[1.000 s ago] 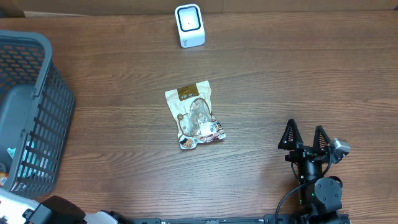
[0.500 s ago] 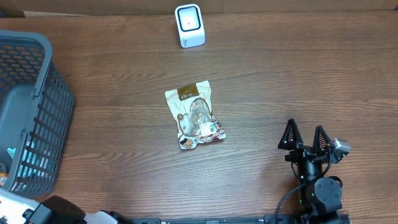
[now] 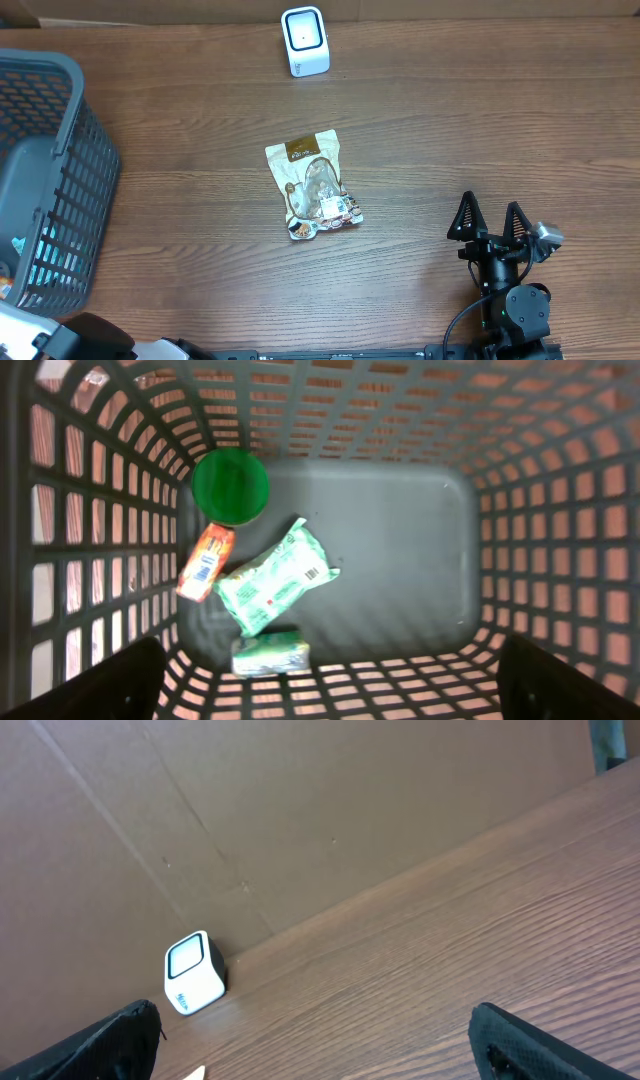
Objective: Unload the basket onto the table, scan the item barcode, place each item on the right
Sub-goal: 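Move the left gripper back into the basket above the green wipes pack, then grasp the mint-green wipes pack with the left gripper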
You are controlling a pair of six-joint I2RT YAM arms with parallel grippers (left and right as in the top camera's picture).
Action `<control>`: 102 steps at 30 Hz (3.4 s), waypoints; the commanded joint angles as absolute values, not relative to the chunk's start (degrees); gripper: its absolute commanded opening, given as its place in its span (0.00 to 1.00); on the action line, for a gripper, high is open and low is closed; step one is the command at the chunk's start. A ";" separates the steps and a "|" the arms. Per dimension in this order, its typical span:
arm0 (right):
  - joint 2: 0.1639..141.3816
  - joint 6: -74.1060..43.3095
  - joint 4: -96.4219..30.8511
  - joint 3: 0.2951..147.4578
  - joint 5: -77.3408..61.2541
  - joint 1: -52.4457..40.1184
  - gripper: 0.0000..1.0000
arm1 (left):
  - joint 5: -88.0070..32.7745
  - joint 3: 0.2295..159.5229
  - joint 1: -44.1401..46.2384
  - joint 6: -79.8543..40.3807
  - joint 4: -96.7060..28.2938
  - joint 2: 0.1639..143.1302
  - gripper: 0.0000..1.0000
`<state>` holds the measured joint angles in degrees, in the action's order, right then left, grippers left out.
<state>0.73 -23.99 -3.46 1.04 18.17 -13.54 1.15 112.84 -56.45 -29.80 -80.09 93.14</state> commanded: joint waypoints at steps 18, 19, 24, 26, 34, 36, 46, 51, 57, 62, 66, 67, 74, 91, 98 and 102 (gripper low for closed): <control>0.16 -23.73 -3.16 0.45 17.96 -13.47 1.00 | 5.15 105.06 -50.09 -17.23 -79.44 103.07 0.70; 0.16 -23.73 -3.16 0.45 17.96 -13.47 1.00 | 5.13 104.09 -50.09 -17.06 -79.05 103.07 0.70; 0.16 -23.73 -3.16 0.45 17.96 -13.47 1.00 | 6.15 93.03 -50.11 -16.62 -72.55 103.07 0.72; 0.16 -23.73 -3.16 0.45 17.96 -13.47 1.00 | 6.15 89.10 -50.11 -16.62 -69.12 103.07 0.72; 0.16 -23.73 -3.16 0.45 17.96 -13.47 1.00 | 6.17 78.00 -50.11 -13.61 -56.34 103.07 0.63; 0.16 -23.73 -3.16 0.45 17.96 -13.47 1.00 | 6.17 75.44 -50.11 -12.16 -52.58 103.13 0.62; 0.16 -23.73 -3.16 0.45 17.96 -13.47 1.00 | 6.59 66.87 -50.24 -6.83 -40.75 103.13 0.56; 0.16 -23.73 -3.16 0.45 17.96 -13.47 1.00 | 6.57 66.83 -50.24 -6.83 -40.10 103.13 0.15; 0.16 -23.73 -3.16 0.45 17.96 -13.47 1.00 | 6.55 66.83 -50.22 -6.83 -41.25 103.13 0.04; 0.16 -23.73 -3.16 0.45 17.96 -13.47 1.00 | 5.63 70.08 -50.22 -6.83 -44.36 102.85 0.04; 0.16 -23.73 -3.16 0.45 17.96 -13.47 1.00 | 3.22 75.75 -50.22 -4.84 -48.75 102.65 0.04; 0.16 -23.73 -3.16 0.45 17.96 -13.47 1.00 | 1.37 76.79 -50.19 -3.11 -49.32 102.63 0.04; 0.16 -23.73 -3.16 0.45 17.96 -13.47 1.00 | -1.91 73.91 -50.17 1.78 -46.72 103.18 0.35; 0.16 -23.73 -3.16 0.45 17.96 -13.47 1.00 | 7.66 69.52 -50.24 1.74 -40.64 105.58 0.77; 0.16 -23.73 -3.16 0.45 17.96 -13.47 1.00 | 7.66 69.52 -50.22 1.21 -41.74 110.56 0.37; 0.16 -23.73 -3.16 0.45 17.96 -13.47 1.00 | 7.62 70.13 -50.22 1.02 -41.56 110.50 0.04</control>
